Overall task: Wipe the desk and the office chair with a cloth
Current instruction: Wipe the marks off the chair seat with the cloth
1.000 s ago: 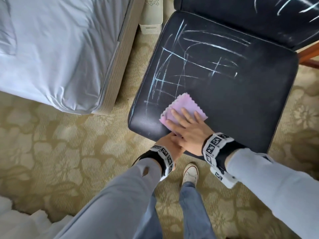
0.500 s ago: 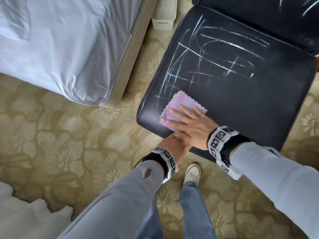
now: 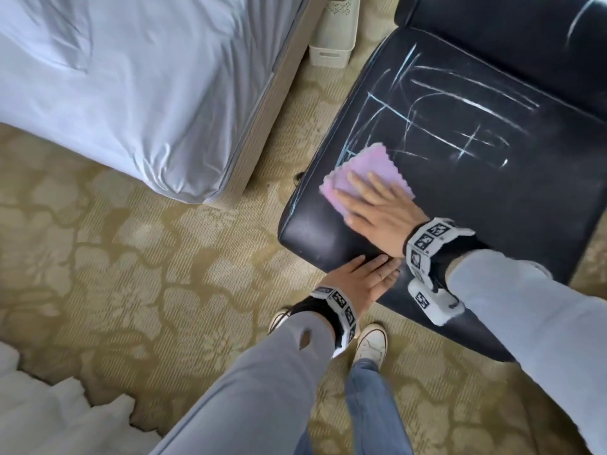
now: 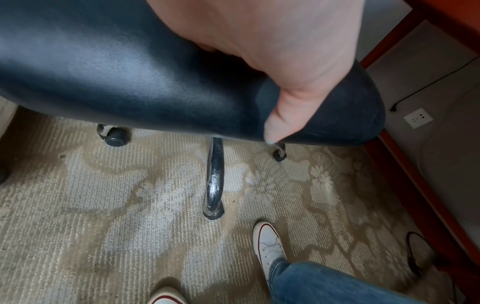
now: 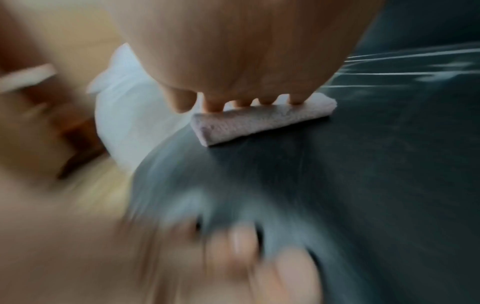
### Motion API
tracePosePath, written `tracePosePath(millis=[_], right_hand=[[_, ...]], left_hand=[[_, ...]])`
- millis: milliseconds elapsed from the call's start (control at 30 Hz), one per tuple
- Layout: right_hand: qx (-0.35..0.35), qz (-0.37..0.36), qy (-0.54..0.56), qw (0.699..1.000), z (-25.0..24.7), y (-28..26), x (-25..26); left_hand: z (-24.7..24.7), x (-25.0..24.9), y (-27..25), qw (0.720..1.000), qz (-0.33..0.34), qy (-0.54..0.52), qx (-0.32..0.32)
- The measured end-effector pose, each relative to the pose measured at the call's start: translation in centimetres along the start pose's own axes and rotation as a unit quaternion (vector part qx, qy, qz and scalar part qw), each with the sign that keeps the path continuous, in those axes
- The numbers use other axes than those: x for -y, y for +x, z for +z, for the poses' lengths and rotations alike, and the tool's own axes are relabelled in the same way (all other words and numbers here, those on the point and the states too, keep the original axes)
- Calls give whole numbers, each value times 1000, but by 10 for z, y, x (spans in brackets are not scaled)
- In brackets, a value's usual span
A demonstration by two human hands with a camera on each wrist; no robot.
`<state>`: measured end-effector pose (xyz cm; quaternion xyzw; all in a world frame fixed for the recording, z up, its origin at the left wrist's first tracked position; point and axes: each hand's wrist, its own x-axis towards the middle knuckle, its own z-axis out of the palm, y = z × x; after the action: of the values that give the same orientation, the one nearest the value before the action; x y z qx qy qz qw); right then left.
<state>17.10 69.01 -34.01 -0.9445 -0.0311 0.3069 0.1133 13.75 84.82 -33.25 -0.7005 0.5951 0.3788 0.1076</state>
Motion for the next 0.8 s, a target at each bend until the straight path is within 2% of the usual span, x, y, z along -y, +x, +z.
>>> tracePosePath(millis=[67,133,200,267,333,433,500,533,567,600,667,733,800], right_hand=[[-27,109,85,990,-22,19,-14],[-15,116,54,992,-30,22,-7],[-16,21,-45,999,-25,10,16],[16,-101,-98,990,-5,-5,35],[33,-129,-124,983,3,-8,34],[-41,-36,-109,992,-9,11,12],[-33,68,-8,997,-29,29,2],[-30,102,22,994,-37,35,3],[-32,107,28,993,-38,38,7],[-39,88,12,995,-37,36,15],[-67,-17,-50,996,-21,21,34],[-29,-123,-92,988,-2,3,42],[0,-137,-93,986,-1,11,23]], left_hand=[[5,2,2,1000,2,-3,9],[6,3,2,1000,8,-3,-7],[5,2,2,999,14,-11,-31],[4,3,2,999,1,-36,-25],[0,3,0,999,2,-37,-17],[3,4,1,1000,6,-4,-13],[5,5,2,1000,7,-6,-17],[5,6,2,1000,7,-5,-14],[6,6,2,1000,7,-3,-10],[4,7,2,1000,9,-2,-5],[2,6,1,1000,8,0,-9],[0,6,0,1000,2,-11,-9],[2,5,1,1000,4,-5,-21]])
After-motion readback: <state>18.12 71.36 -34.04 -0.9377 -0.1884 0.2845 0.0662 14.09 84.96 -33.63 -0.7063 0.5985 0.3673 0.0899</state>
